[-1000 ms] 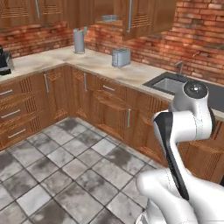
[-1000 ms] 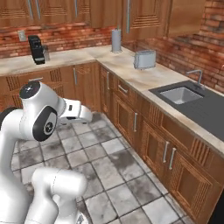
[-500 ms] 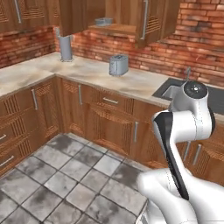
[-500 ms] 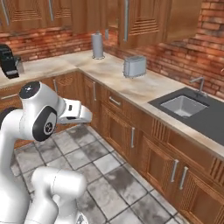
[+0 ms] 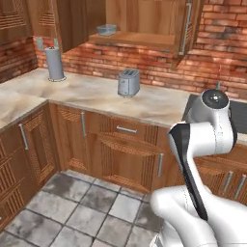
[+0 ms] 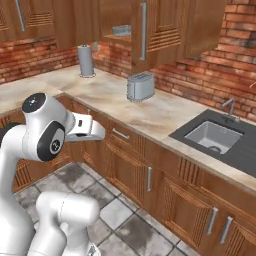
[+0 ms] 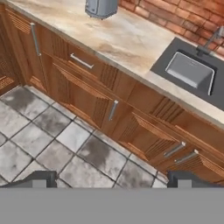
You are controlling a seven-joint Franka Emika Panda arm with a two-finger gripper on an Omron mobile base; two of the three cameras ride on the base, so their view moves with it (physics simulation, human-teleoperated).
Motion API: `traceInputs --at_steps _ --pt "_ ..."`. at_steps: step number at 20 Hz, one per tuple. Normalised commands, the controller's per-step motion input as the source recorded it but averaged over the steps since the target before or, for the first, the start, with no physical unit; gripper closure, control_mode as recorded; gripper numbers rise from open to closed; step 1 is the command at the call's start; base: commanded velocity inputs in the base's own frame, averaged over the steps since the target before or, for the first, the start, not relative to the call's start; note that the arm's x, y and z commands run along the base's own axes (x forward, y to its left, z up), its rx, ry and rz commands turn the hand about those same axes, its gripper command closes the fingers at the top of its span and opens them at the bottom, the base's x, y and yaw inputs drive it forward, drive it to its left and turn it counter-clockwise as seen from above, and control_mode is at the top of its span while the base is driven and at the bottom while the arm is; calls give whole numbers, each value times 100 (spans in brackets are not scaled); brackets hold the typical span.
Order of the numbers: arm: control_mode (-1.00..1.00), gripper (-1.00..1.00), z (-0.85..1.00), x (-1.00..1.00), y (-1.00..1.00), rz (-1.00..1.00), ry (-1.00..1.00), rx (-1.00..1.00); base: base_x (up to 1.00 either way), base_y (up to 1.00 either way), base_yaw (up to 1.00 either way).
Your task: Retrieve the tupperware and aluminum foil from the cabinet and place them on the dining counter near the plate with squash and chicken drumstick to prepare for storing leftovers.
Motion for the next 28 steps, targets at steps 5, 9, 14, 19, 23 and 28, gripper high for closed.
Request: traceInputs --at_steps 5,9,14,19,23,28 --pt "100 -100 0 0 0 0 0 0 83 53 -33" --pt "100 -100 0 0 0 0 0 0 82 64 -30" --pt "100 -100 0 0 0 0 0 0 80 44 -28" --pt "100 -100 0 0 0 0 0 0 74 19 -28" --pt "100 -100 0 0 0 0 0 0 70 16 -27" --pt "100 -100 0 0 0 0 0 0 61 39 -23"
